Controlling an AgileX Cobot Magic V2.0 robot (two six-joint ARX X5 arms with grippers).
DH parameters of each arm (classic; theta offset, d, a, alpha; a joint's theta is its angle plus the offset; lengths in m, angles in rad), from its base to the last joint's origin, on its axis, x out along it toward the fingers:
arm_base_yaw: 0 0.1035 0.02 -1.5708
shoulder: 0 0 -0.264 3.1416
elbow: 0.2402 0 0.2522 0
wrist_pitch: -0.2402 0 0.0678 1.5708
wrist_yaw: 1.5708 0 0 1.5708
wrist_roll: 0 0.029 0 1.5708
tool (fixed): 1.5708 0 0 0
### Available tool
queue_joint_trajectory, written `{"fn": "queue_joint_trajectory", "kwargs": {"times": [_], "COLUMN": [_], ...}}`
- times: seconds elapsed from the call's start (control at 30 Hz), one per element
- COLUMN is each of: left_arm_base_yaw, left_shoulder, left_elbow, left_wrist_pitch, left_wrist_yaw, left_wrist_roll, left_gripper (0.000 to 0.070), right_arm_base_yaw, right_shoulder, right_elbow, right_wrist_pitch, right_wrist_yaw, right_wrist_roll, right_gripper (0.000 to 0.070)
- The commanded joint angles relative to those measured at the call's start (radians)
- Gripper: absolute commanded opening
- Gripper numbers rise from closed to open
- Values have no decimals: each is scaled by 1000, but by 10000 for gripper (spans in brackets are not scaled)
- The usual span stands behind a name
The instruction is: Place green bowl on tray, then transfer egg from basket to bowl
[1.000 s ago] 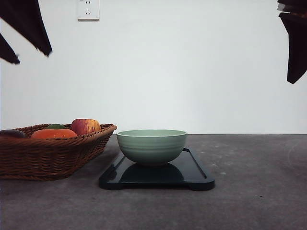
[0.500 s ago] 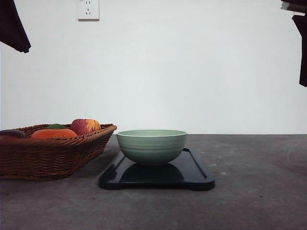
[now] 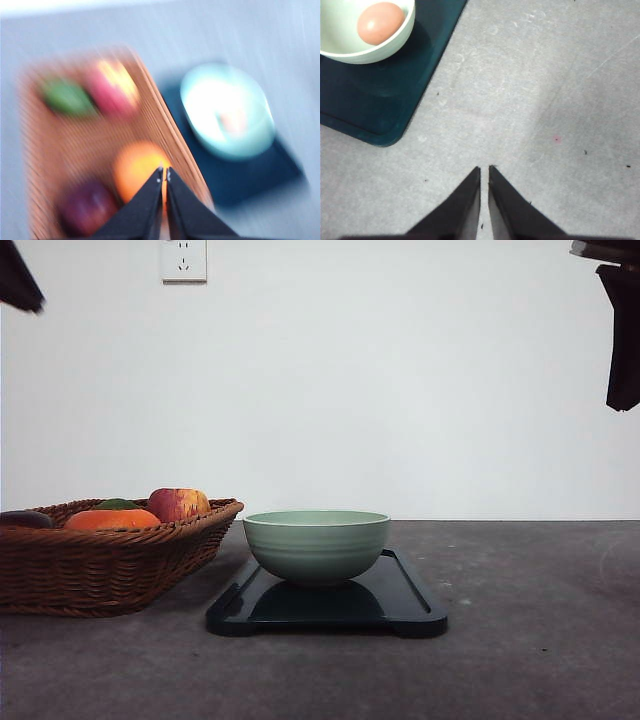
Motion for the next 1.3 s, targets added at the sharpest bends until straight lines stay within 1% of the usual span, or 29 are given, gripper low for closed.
{"fn": "queue_joint_trajectory", "kwargs": {"times": [0.0,0.07,0.17,0.33,0.47,0.5,0.57,0.6,1.07,1.1,1.13,1.2,1.27], "left_arm_base_yaw": [52,124,211,300,360,369,375,374,372,372,372,372,372], "left_shoulder": [-56,-137,-258,-475,-610,-636,-640,-641,-639,-639,-639,-639,-639], "left_elbow": [-86,-194,-343,-543,-635,-648,-659,-660,-659,-659,-659,-659,-659], "left_wrist_pitch": [140,236,304,307,307,306,311,305,304,305,305,305,305], "left_wrist_yaw": [0,0,0,-1,-1,-1,-1,-1,-1,-1,-1,-1,-1], "left_wrist_roll": [14,14,13,18,17,10,-39,-46,-46,-46,-46,-46,-46], "left_gripper": [0,0,0,0,0,0,0,0,0,0,0,0,0], "right_arm_base_yaw": [6,6,6,6,6,6,6,6,6,6,5,-6,-40], "right_shoulder": [4,4,4,4,4,4,4,4,4,1,-10,-43,-104], "right_elbow": [6,6,6,6,6,6,6,6,6,6,5,-12,-84], "right_wrist_pitch": [6,6,6,6,6,6,6,6,6,6,6,36,167], "right_wrist_yaw": [0,0,0,0,0,0,0,0,0,0,20,46,50], "right_wrist_roll": [8,8,8,8,8,8,8,8,7,-10,-70,-130,-174], "right_gripper": [19,19,19,19,19,19,19,19,19,19,19,19,19]}}
